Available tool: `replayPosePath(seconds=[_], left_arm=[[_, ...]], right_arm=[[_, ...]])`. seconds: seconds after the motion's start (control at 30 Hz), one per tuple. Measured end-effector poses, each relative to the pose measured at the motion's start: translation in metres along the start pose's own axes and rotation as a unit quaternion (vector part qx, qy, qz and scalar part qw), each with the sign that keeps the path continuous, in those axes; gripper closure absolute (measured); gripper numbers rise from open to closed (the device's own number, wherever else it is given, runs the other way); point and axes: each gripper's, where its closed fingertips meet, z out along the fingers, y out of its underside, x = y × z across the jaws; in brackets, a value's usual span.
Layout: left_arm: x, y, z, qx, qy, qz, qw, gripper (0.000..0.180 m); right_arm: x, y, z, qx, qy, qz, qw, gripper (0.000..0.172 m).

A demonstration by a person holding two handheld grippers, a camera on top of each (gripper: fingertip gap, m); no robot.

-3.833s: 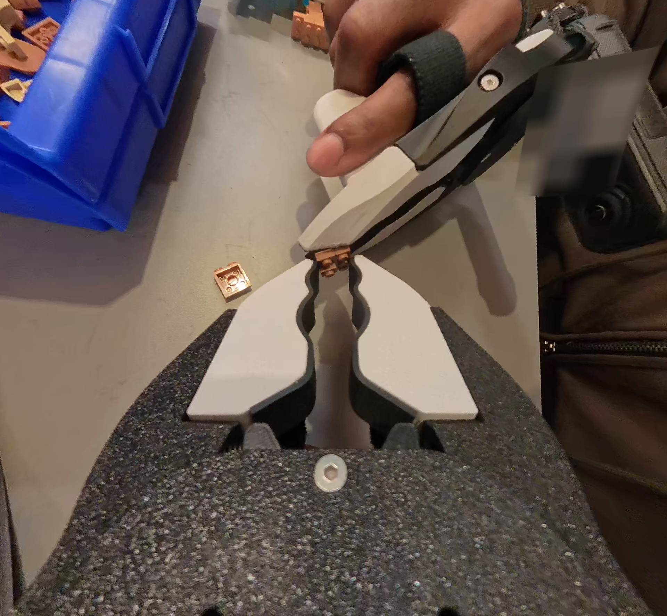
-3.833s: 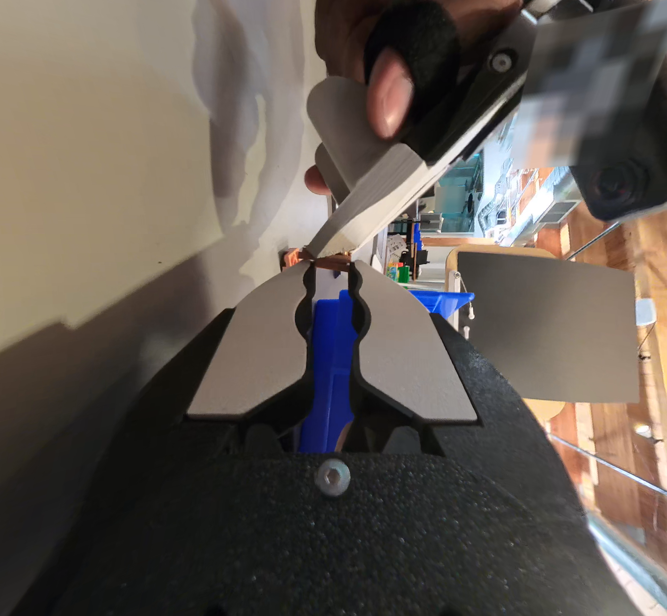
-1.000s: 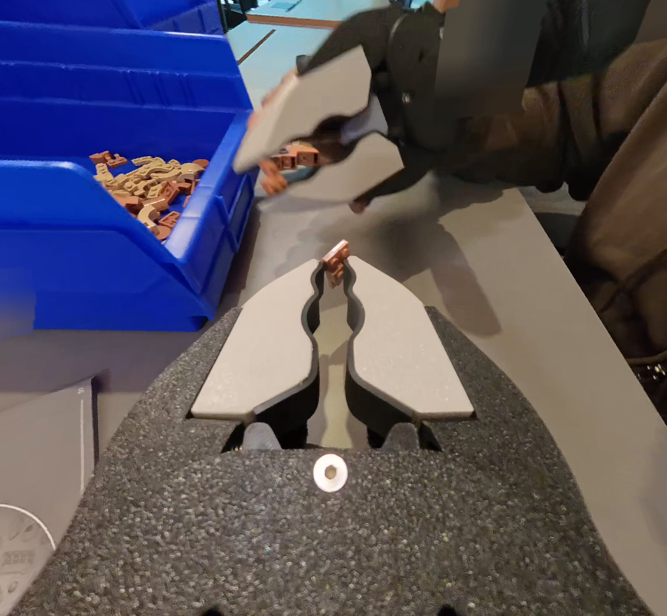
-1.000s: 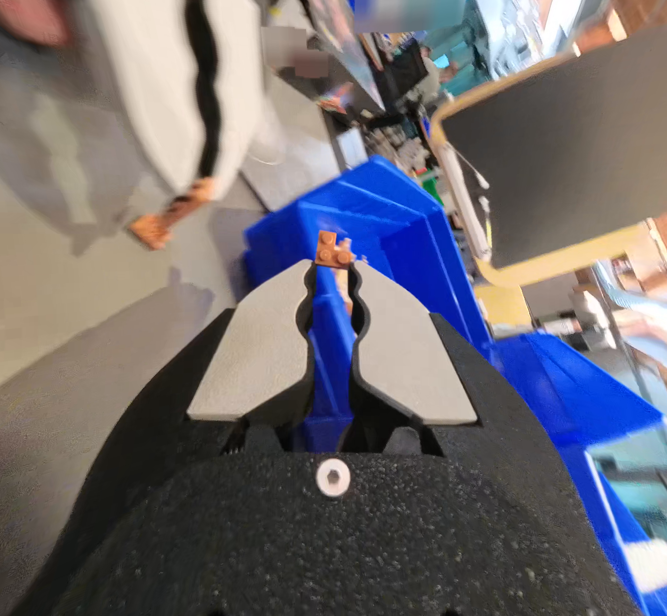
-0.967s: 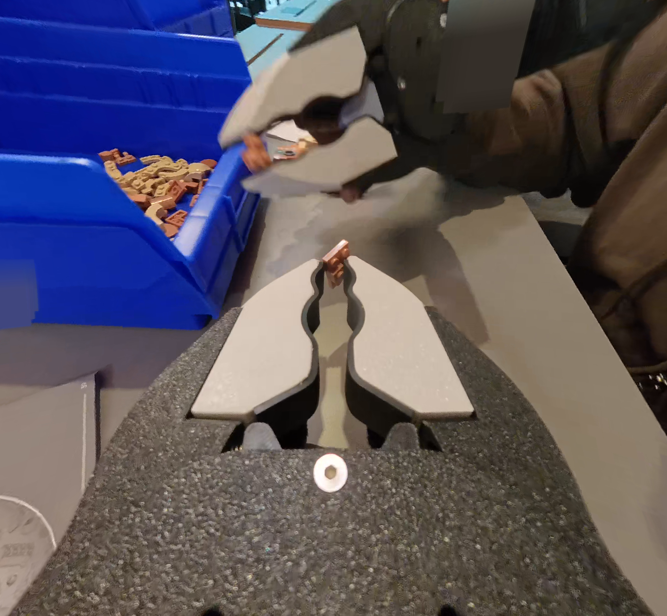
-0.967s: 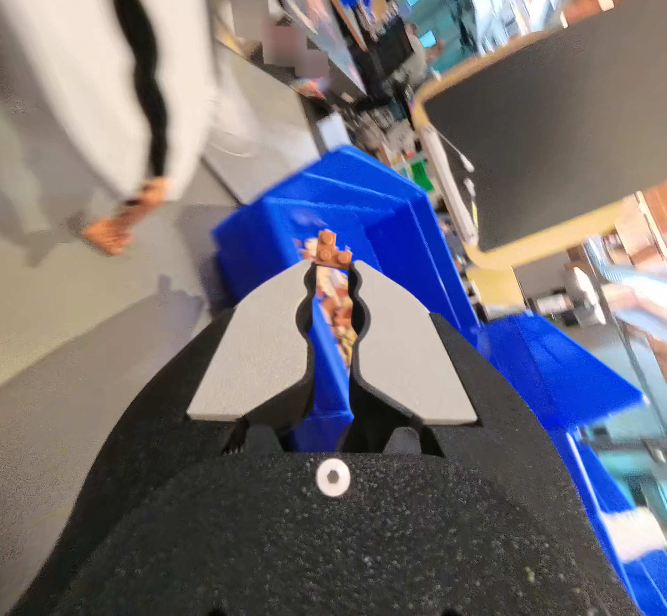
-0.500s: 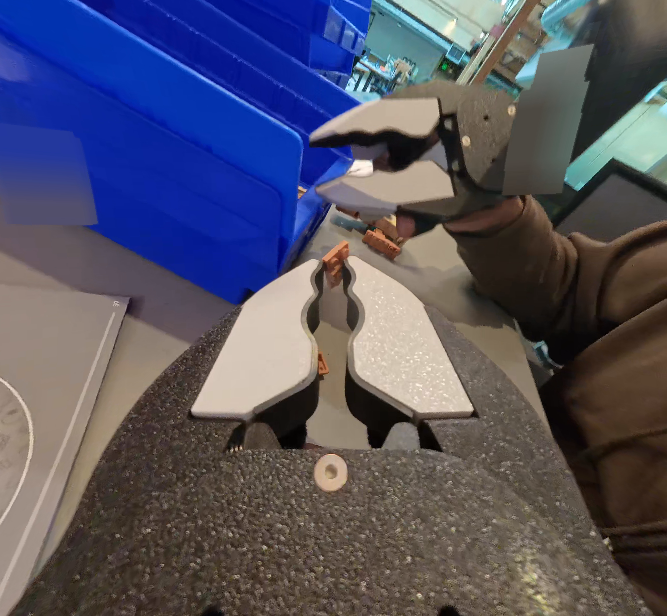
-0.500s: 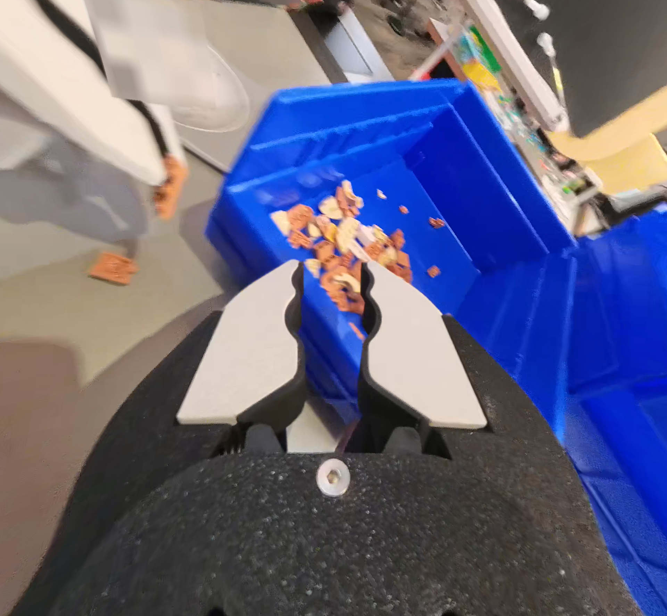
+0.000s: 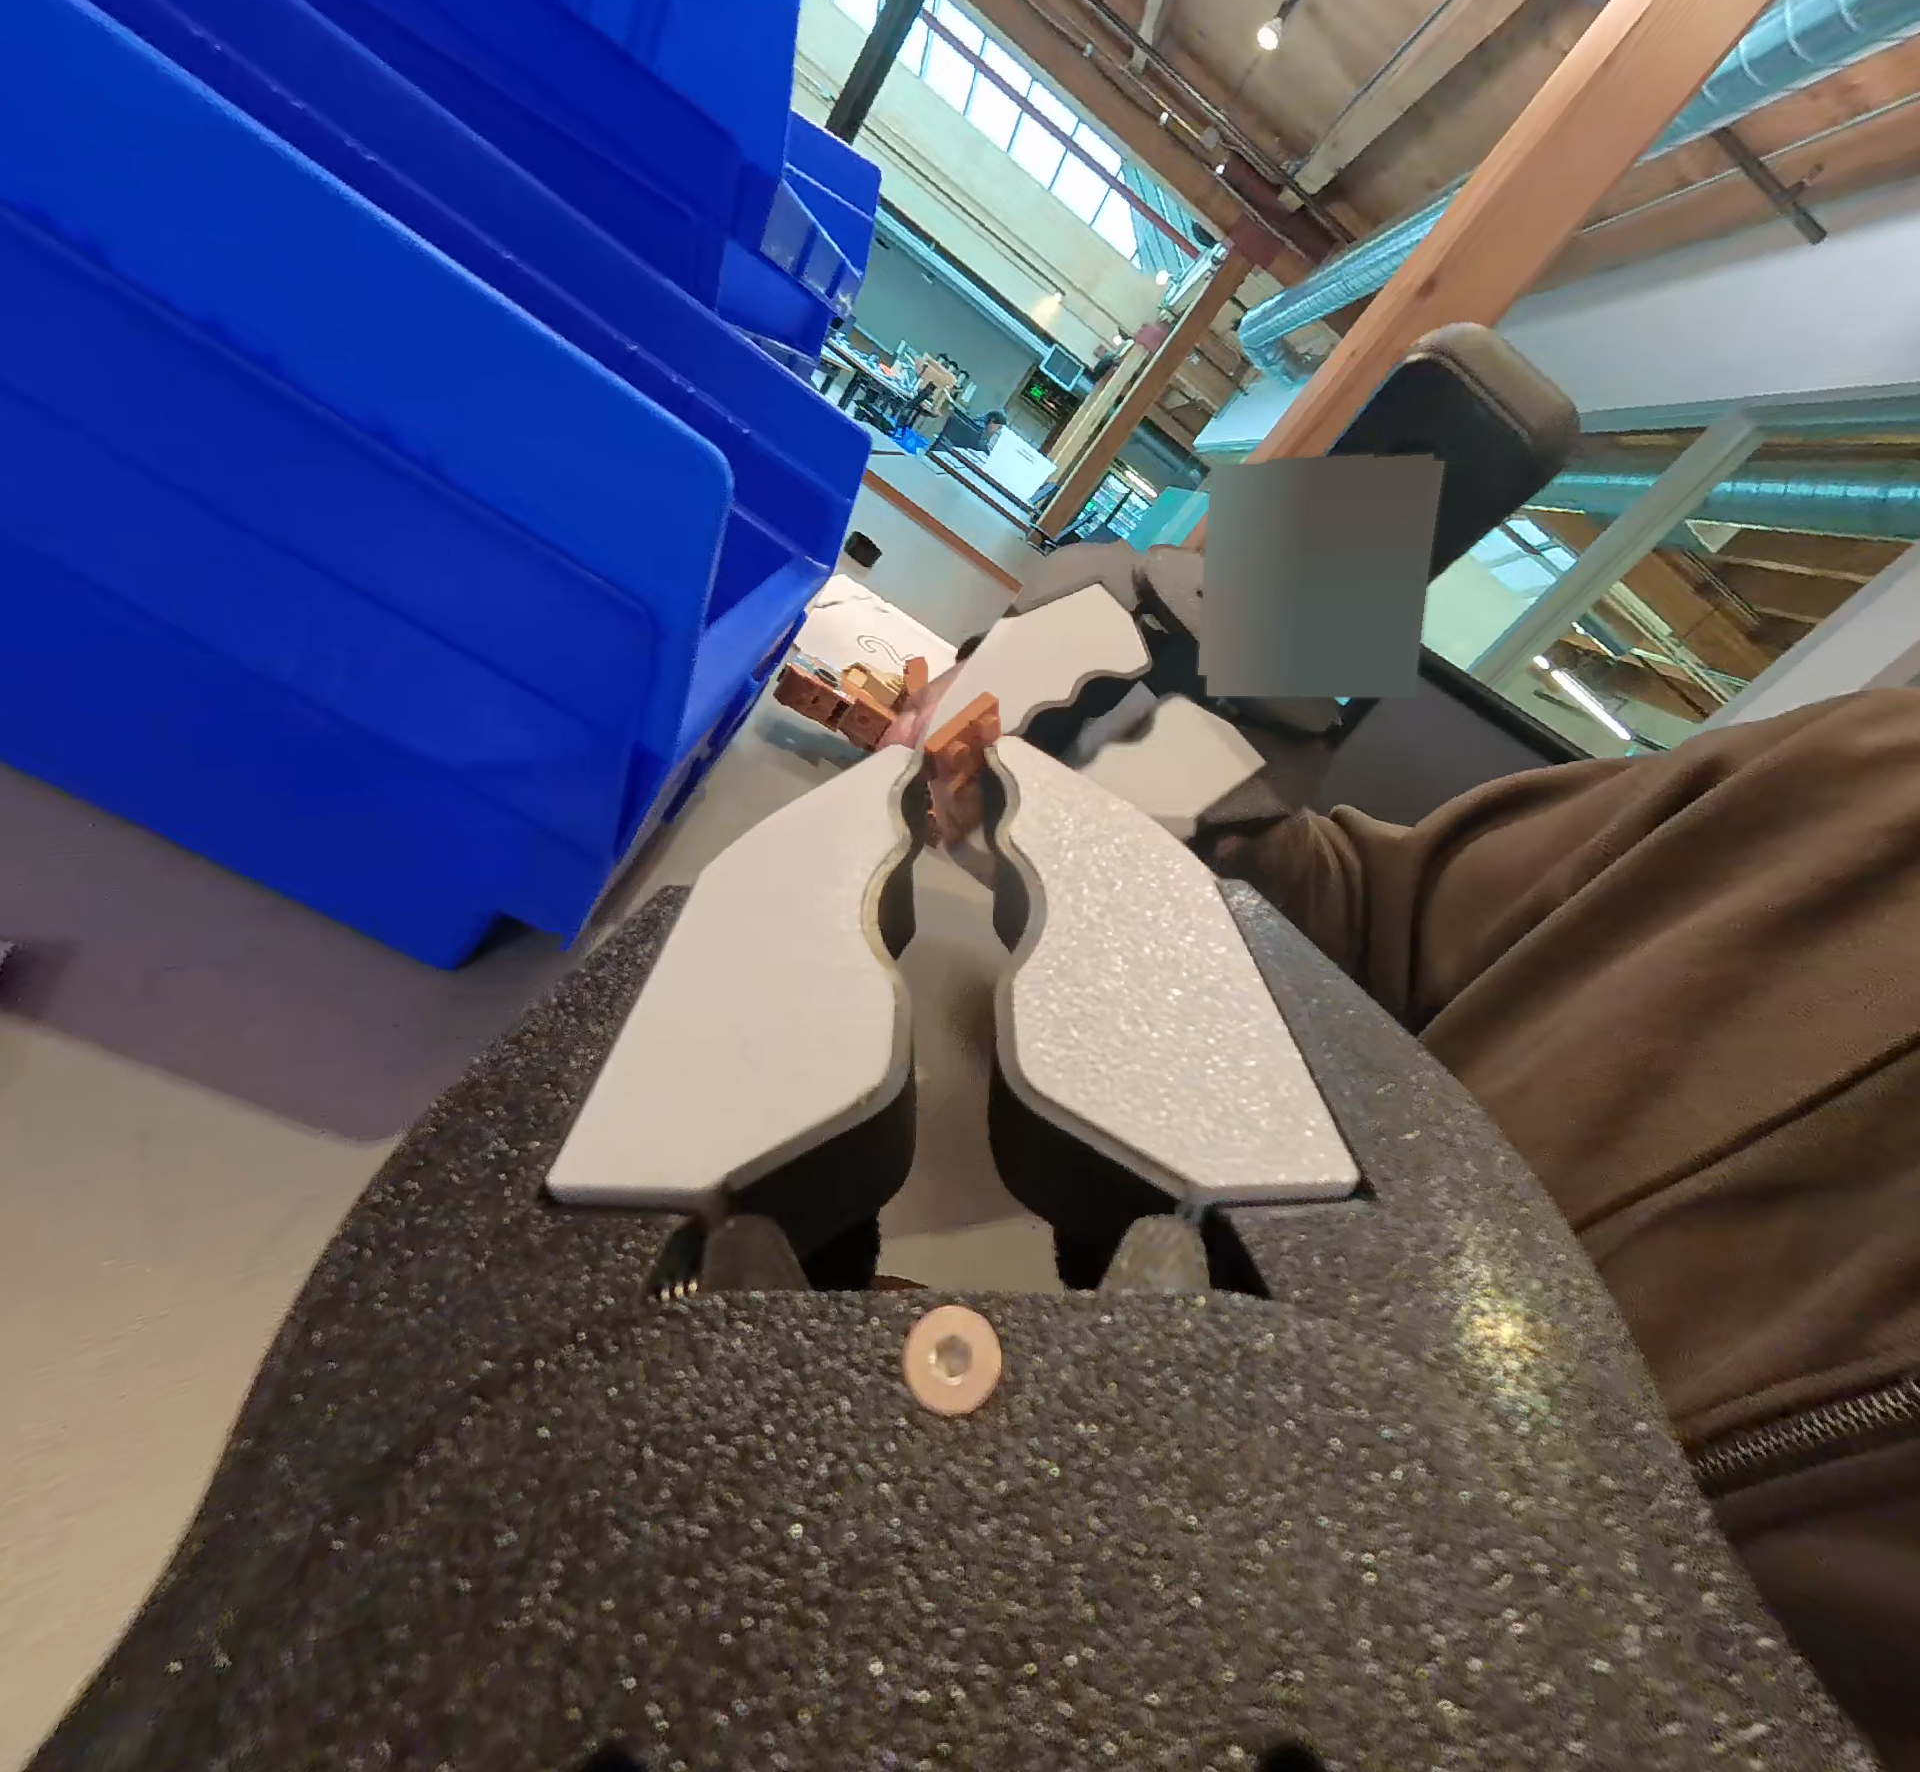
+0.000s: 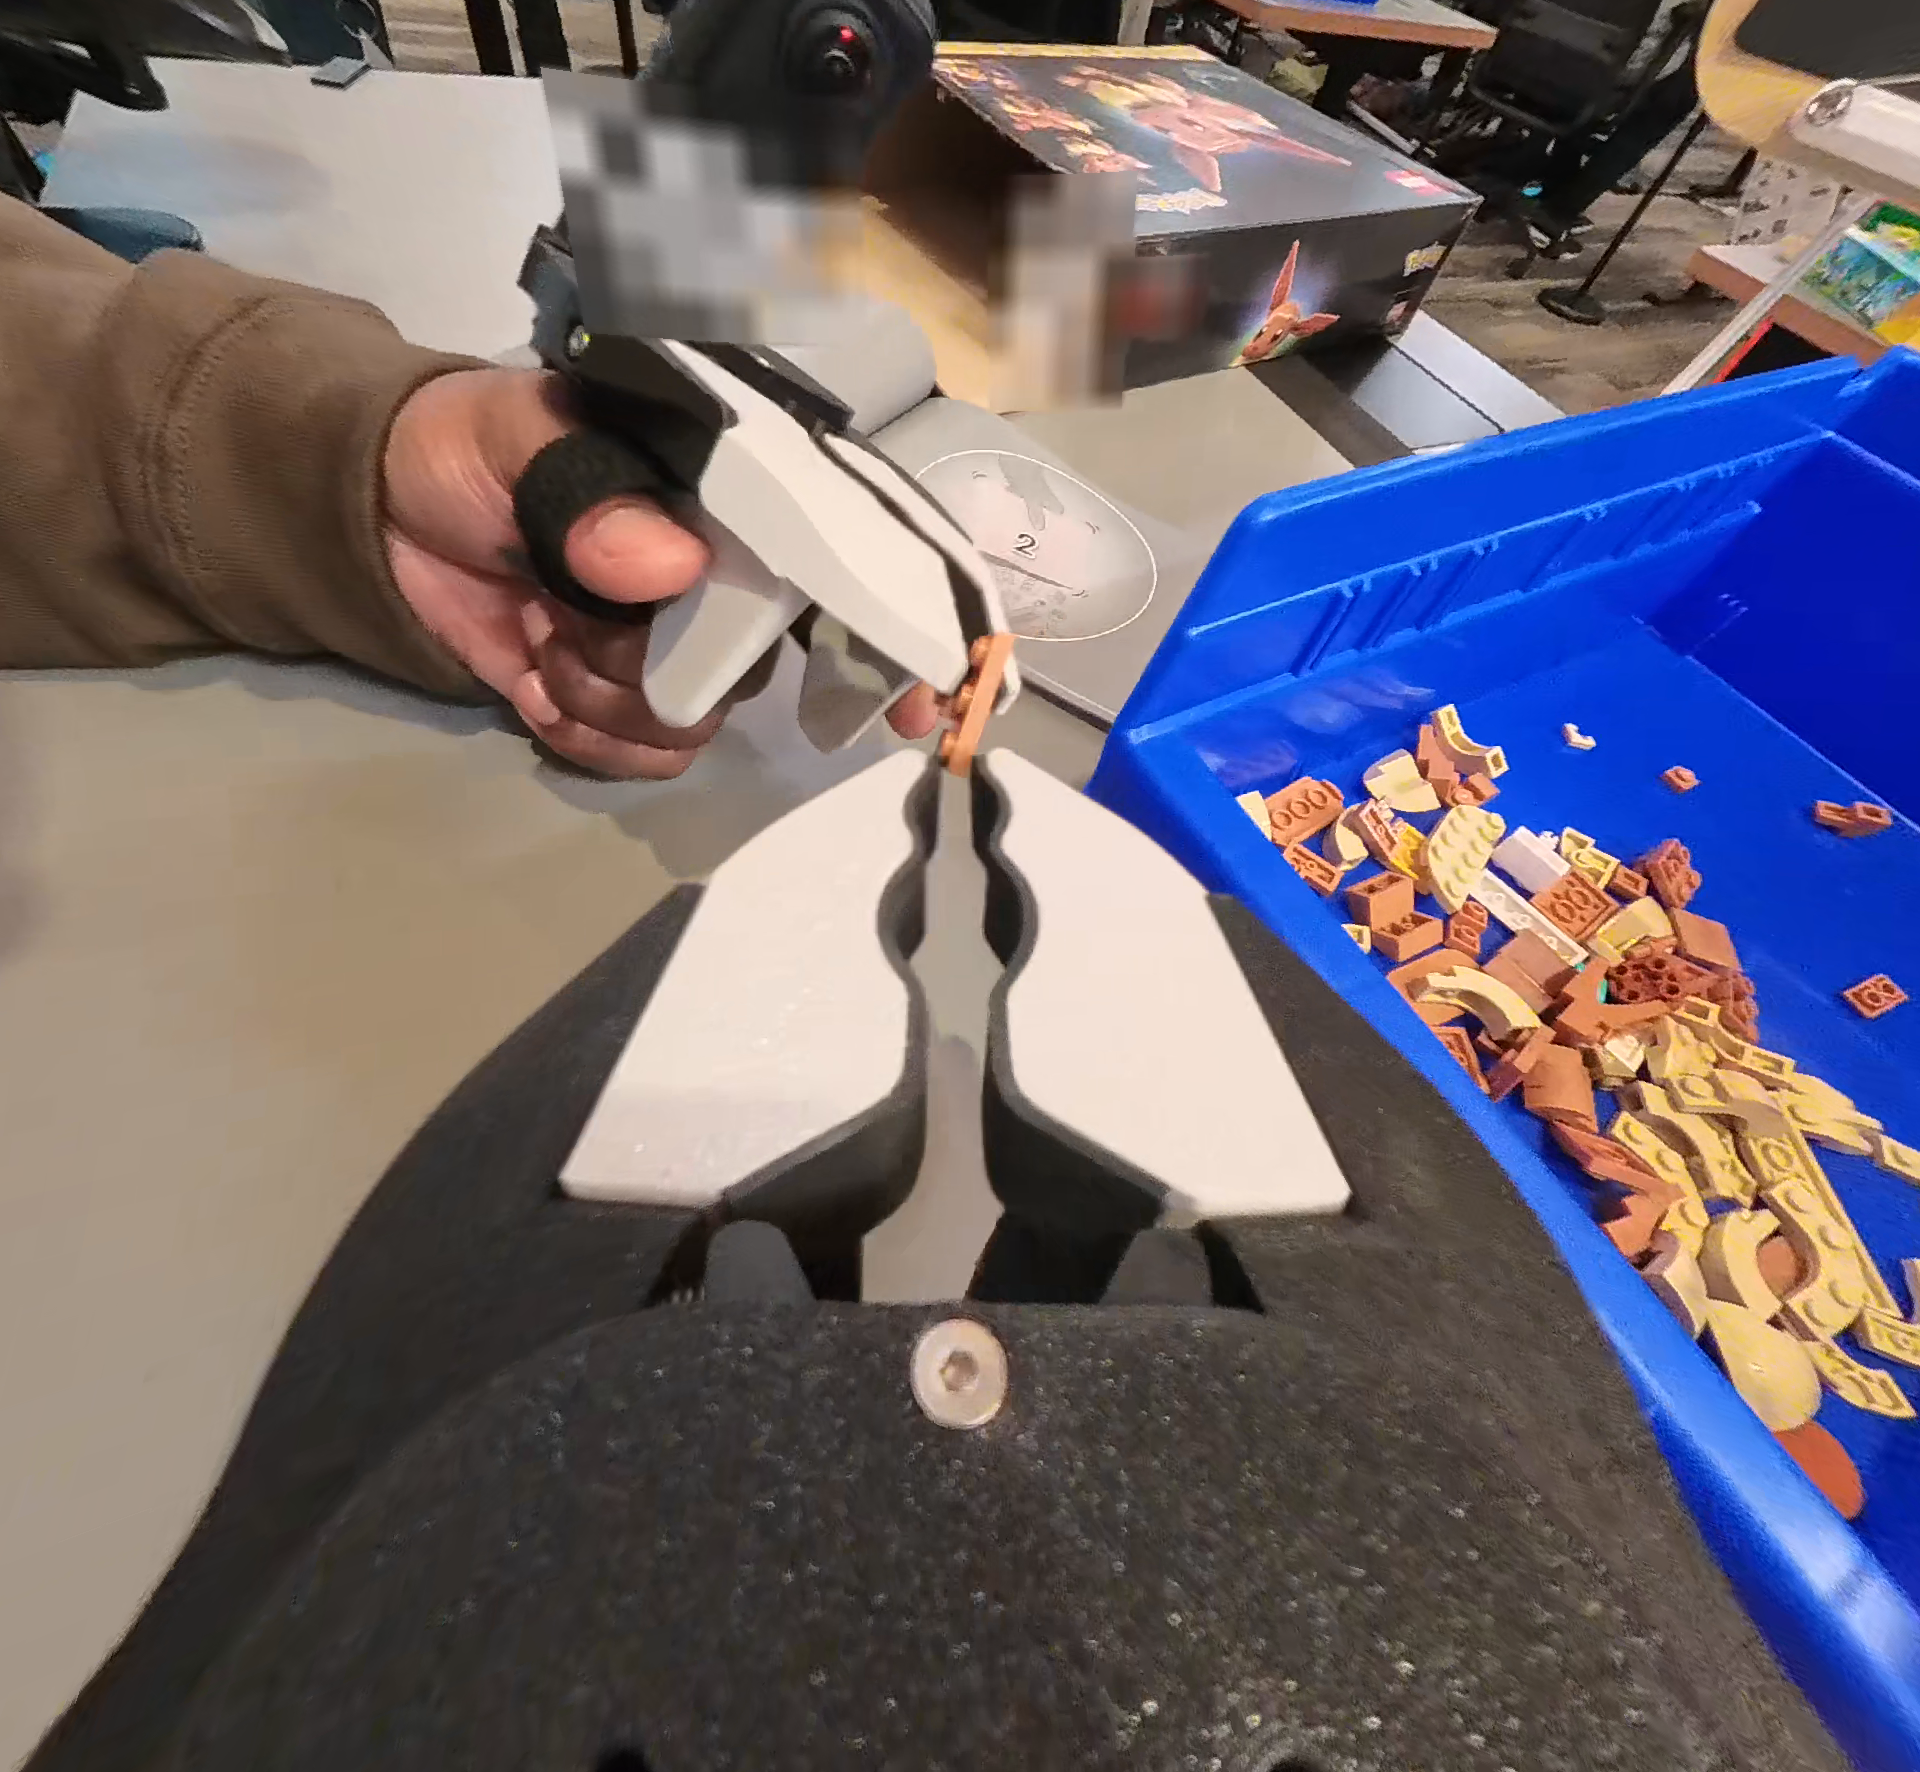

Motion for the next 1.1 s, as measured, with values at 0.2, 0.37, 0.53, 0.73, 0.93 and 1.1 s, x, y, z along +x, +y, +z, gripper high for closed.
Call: replayPosePath(seconds=[0.2,0.37,0.53,0.73,0.93,1.1], left_arm=[[0.008,0.003,0.000,-0.019,0.027,0.016,0.999,0.171],[0.015,0.008,-0.002,-0.059,0.038,0.070,0.995,0.169],[0.022,0.007,-0.007,-0.079,0.051,0.107,0.990,0.163],[0.032,0.013,-0.011,-0.090,0.108,0.079,0.987,0.164],[0.038,0.028,-0.010,-0.129,0.128,0.088,0.979,0.165],[0.039,0.032,-0.009,-0.144,0.123,0.091,0.978,0.176]], right_arm=[[-0.007,-0.002,-0.004,0.020,-0.056,0.030,0.998,0.169],[-0.019,-0.002,-0.009,0.021,-0.126,0.073,0.989,0.169],[-0.033,0.000,-0.015,0.010,-0.188,0.087,0.978,0.169],[-0.047,0.003,-0.016,-0.001,-0.223,0.080,0.972,0.169],[-0.050,0.004,-0.018,-0.006,-0.237,0.085,0.968,0.169],[-0.049,0.007,-0.017,-0.014,-0.232,0.073,0.970,0.168]])
